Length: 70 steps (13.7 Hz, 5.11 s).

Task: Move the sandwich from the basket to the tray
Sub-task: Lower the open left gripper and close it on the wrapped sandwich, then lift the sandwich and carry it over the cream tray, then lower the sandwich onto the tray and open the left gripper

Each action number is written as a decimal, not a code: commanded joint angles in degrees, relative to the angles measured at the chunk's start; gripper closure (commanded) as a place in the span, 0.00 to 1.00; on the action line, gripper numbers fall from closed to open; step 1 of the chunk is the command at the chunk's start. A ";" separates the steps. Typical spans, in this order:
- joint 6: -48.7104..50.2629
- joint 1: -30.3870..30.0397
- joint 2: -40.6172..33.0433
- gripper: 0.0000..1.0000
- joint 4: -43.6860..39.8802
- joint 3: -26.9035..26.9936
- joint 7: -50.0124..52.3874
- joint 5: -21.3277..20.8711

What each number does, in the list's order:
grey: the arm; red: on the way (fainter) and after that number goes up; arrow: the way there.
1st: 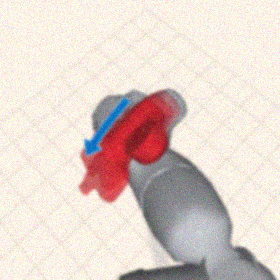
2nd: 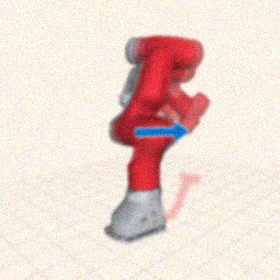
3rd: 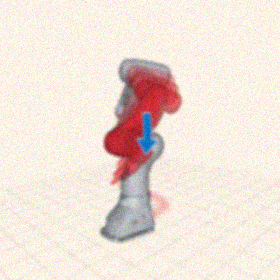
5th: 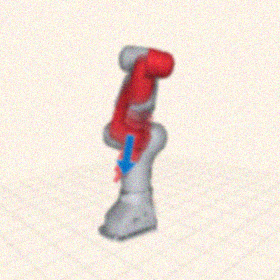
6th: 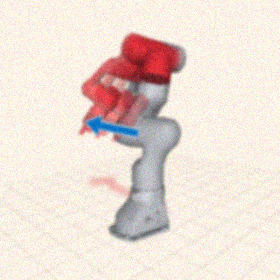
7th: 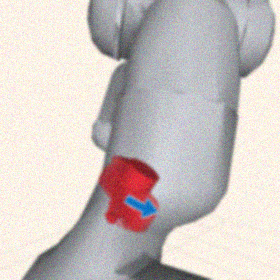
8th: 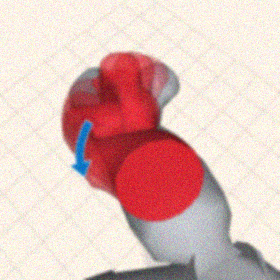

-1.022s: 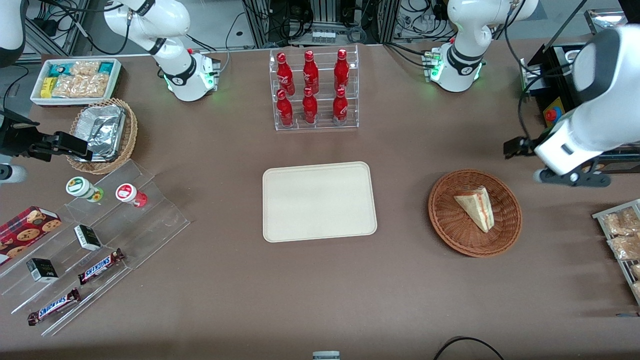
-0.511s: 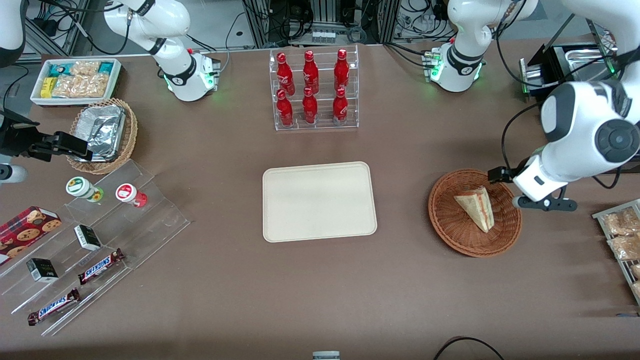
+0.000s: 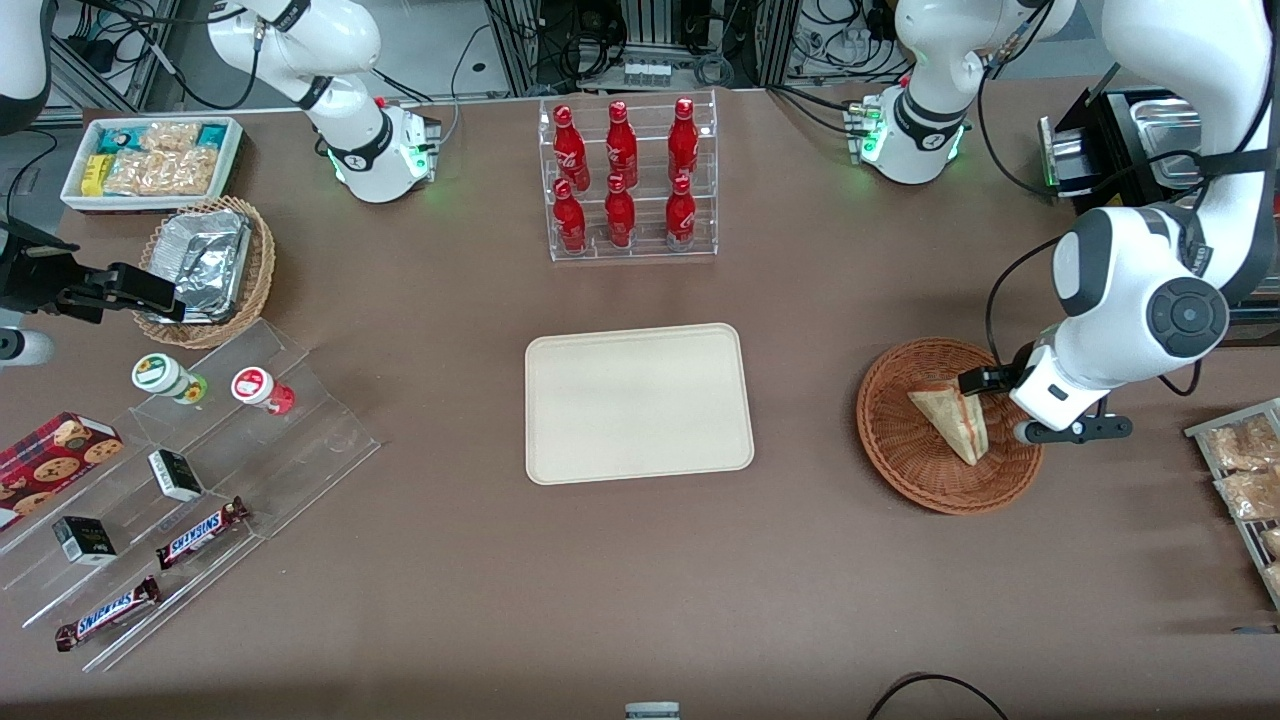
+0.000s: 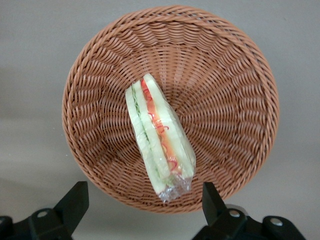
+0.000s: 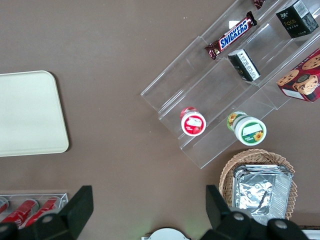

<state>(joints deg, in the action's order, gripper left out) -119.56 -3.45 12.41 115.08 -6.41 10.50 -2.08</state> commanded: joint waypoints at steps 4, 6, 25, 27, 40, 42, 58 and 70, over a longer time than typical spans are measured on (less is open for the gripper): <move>-7.78 0.90 -1.51 0.00 5.68 -0.71 20.65 0.15; -8.32 1.17 -1.24 0.00 6.03 -0.71 24.56 0.15; -17.83 0.55 2.72 1.00 10.95 -0.54 25.36 -0.11; -14.75 0.55 1.31 1.00 10.60 -0.54 25.27 -0.64; 3.63 4.58 1.29 1.00 -4.95 -11.96 17.53 -0.99; 3.72 8.62 3.23 1.00 -7.84 -11.87 17.80 -0.91; 11.89 31.48 28.98 1.00 -39.84 -11.52 34.40 -1.08; 10.15 37.12 39.80 1.00 -49.69 -10.91 43.64 -6.09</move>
<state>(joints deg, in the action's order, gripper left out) -109.74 32.13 50.33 68.79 -18.04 52.34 -6.81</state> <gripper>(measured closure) 0.841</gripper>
